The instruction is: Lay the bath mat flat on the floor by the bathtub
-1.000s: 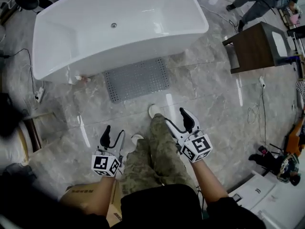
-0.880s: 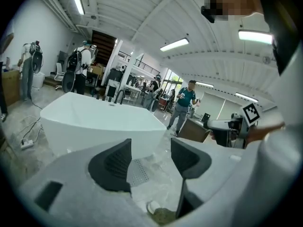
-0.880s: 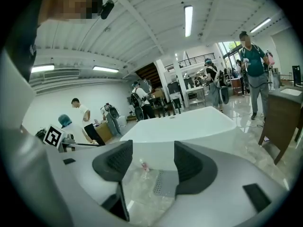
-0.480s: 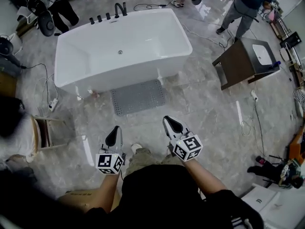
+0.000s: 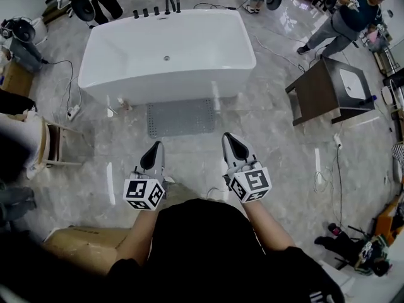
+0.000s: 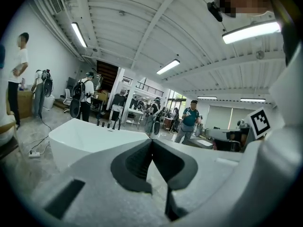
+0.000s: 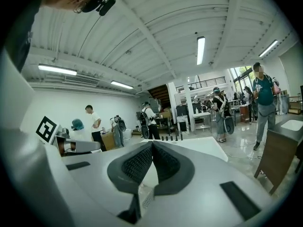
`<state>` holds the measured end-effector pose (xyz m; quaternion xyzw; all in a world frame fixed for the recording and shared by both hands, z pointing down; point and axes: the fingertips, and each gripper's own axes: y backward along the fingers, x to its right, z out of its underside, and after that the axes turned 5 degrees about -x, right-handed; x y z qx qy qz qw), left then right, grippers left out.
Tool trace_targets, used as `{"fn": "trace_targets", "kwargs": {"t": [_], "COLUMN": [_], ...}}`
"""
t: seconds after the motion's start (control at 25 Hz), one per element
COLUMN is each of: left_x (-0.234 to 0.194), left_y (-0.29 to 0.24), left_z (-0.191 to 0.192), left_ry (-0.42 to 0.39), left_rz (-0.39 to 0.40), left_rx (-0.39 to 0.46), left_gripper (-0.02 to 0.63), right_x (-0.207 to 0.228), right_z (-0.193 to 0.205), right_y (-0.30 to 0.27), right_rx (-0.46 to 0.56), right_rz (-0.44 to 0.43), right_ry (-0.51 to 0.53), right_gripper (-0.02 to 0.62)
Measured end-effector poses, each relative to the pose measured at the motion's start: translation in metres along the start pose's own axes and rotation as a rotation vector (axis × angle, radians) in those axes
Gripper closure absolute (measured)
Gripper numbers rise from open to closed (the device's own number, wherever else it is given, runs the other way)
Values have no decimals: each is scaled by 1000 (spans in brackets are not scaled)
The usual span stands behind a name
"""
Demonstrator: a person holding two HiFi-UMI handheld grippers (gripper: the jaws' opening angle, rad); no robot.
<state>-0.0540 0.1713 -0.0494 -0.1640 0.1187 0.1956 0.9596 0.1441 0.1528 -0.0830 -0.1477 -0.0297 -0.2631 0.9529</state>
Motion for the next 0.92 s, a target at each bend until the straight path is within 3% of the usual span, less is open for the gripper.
{"fn": "trace_targets", "kwargs": {"t": [0.36,0.92], "left_x": [60,101], "left_y": [23,37], "left_z": [21,40], "left_ry": [-9,-27], "left_rz": [-30,-9], "left_rx": [27,21], "left_gripper": [589,589], "right_x": [21,33], "right_z": [19,31], "right_y": [62,113], "right_rx": [4,15], "right_rz": [5,26], "right_ry": [34,38], "right_gripper": [583,583]}}
